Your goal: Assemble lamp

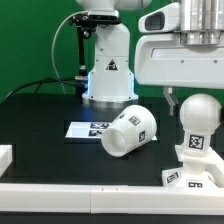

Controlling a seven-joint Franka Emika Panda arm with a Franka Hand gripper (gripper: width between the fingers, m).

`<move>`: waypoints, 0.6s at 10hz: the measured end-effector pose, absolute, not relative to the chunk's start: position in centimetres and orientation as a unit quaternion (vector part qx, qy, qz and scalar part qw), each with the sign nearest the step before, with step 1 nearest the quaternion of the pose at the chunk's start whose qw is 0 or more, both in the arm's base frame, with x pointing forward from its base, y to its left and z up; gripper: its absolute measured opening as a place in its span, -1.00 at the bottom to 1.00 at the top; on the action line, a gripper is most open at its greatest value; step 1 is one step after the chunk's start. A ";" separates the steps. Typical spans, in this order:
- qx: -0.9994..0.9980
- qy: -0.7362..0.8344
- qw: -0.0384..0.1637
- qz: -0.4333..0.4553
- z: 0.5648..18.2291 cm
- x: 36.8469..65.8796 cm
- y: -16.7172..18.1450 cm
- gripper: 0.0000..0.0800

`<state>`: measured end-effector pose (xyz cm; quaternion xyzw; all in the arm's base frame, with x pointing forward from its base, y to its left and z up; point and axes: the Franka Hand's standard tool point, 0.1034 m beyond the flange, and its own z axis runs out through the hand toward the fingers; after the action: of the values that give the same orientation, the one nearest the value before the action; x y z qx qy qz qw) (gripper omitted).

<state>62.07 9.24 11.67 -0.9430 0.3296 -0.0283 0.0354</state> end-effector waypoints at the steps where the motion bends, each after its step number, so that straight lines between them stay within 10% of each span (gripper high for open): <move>1: -0.943 0.330 0.035 -0.029 11.7 62.1 9.2 0.44; 6: -0.958 0.283 0.039 -0.017 14.8 62.1 8.7 0.74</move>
Offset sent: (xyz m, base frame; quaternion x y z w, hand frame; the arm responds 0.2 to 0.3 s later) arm 0.0000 0.0000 0.0000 0.0000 0.0000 0.0000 1.0000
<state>62.07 8.74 14.82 -0.9581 0.2834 -0.0169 0.0389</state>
